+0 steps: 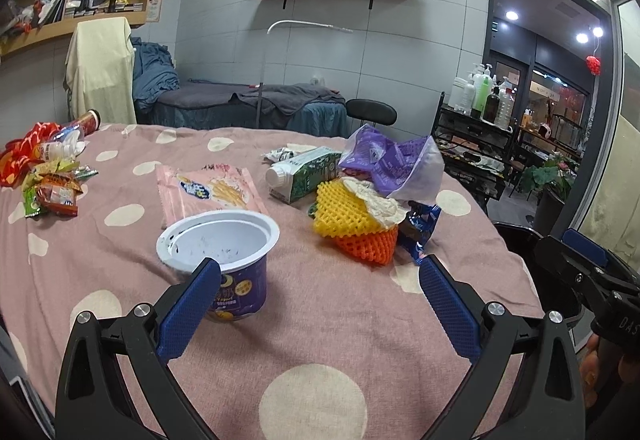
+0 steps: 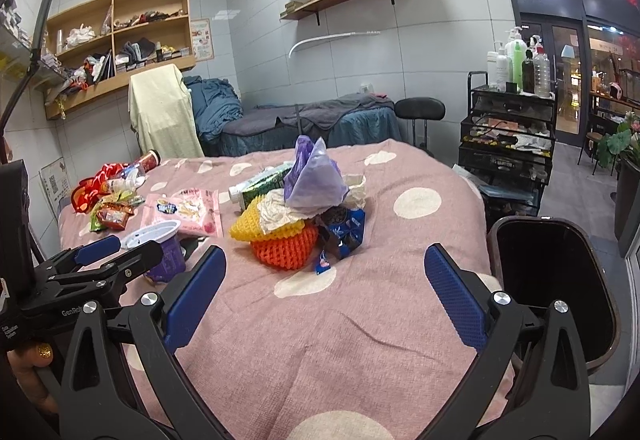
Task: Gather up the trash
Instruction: 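Grasp the white-and-purple yogurt cup with the right tool while the left tool grasps the pink snack bag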
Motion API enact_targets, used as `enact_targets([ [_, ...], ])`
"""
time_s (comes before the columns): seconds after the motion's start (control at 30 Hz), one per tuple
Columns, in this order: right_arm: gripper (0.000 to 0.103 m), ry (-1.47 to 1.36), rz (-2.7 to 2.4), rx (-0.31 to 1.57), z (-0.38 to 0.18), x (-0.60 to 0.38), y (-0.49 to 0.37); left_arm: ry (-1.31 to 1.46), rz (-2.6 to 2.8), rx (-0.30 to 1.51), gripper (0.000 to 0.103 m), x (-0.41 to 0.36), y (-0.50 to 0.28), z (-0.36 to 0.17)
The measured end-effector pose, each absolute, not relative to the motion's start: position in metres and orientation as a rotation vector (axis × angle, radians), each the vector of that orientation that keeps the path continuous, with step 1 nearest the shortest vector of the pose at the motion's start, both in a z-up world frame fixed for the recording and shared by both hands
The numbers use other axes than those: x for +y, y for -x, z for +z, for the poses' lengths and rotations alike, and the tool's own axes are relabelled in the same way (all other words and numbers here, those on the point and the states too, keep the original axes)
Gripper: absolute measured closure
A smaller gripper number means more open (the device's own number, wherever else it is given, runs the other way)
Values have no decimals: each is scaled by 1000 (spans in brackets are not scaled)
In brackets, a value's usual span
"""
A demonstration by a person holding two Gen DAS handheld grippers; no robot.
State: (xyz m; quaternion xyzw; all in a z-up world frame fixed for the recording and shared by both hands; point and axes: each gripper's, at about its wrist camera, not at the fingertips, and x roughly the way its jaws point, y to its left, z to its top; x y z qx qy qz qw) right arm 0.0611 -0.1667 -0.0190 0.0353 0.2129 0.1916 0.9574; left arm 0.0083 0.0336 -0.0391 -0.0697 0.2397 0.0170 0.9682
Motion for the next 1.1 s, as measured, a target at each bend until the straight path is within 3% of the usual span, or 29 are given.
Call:
enact_targets([
  [0.43,5,-9,574,561,-28,-111,-93,247,122,503,5,113,-7,-34],
  [0.73,5,119,728,582,-24,-45,-97,403,27,628,6,174,-75,-33],
  [1.1,5,232,922,747,-43,43,-129,471,-68,756,50,192,-125,-56],
])
